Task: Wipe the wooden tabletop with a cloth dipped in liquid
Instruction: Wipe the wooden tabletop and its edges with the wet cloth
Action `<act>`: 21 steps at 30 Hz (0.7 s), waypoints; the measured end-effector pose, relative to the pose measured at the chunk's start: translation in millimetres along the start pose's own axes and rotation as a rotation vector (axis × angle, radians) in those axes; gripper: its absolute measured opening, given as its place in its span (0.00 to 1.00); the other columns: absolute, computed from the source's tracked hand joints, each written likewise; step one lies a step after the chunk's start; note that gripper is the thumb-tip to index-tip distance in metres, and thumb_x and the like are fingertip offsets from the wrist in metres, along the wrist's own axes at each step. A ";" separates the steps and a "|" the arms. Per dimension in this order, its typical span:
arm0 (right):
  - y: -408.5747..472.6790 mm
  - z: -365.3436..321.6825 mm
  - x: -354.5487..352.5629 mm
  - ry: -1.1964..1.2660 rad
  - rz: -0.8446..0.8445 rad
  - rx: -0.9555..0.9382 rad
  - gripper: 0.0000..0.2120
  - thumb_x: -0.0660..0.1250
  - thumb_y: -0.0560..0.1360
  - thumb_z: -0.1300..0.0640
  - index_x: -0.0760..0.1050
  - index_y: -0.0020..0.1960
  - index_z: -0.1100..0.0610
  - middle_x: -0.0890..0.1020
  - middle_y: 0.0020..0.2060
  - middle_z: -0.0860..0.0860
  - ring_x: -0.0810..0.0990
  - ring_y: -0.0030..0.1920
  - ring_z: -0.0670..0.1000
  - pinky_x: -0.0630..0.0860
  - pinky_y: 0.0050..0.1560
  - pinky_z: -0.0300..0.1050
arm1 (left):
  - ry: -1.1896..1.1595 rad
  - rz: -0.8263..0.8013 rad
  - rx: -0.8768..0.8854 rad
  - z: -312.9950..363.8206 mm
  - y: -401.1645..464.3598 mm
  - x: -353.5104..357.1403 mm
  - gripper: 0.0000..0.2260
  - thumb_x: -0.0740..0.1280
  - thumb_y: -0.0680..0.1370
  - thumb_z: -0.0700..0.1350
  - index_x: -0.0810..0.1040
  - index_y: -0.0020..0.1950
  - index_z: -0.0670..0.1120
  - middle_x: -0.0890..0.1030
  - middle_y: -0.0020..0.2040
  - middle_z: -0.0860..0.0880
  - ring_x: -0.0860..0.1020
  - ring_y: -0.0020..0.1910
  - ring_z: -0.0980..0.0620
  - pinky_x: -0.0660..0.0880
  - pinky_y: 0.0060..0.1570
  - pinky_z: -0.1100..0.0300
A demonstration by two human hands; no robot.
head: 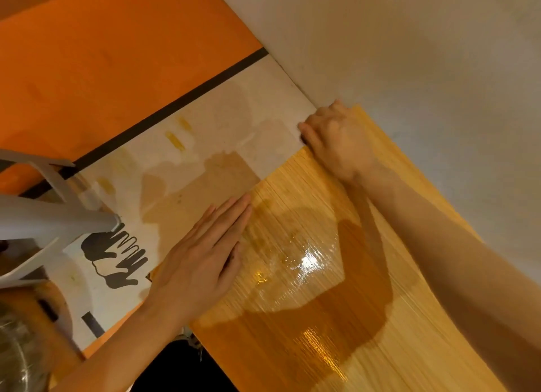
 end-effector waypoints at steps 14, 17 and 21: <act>-13.5 -12.8 11.1 0.185 0.124 0.340 0.19 0.53 0.83 0.50 0.76 0.64 0.57 0.74 0.68 0.54 0.59 0.75 0.56 0.50 0.76 0.55 | -0.091 0.060 -0.079 -10.9 -14.8 -16.6 0.23 0.54 0.84 0.45 0.65 0.78 0.41 0.64 0.80 0.46 0.62 0.79 0.52 0.56 0.79 0.54; -49.2 -101.0 27.9 0.154 0.120 0.180 0.16 0.55 0.82 0.52 0.78 0.59 0.57 0.77 0.64 0.54 0.64 0.73 0.59 0.57 0.73 0.64 | -0.111 0.070 -0.117 -19.8 -27.4 -15.4 0.22 0.53 0.85 0.46 0.65 0.78 0.40 0.65 0.79 0.46 0.63 0.78 0.51 0.57 0.78 0.54; -86.5 -132.0 30.6 0.256 0.087 0.012 0.20 0.58 0.81 0.52 0.71 0.70 0.59 0.71 0.70 0.56 0.59 0.76 0.57 0.53 0.76 0.57 | -0.085 0.088 -0.137 -18.1 -26.9 -8.1 0.23 0.50 0.85 0.49 0.65 0.78 0.41 0.66 0.79 0.46 0.65 0.77 0.51 0.63 0.74 0.53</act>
Point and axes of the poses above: each hand's wrist, its own y-axis towards the middle knuckle, its own x-axis out of the palm, z = x × y, the point moved 1 cm from there along y, towards the middle knuckle
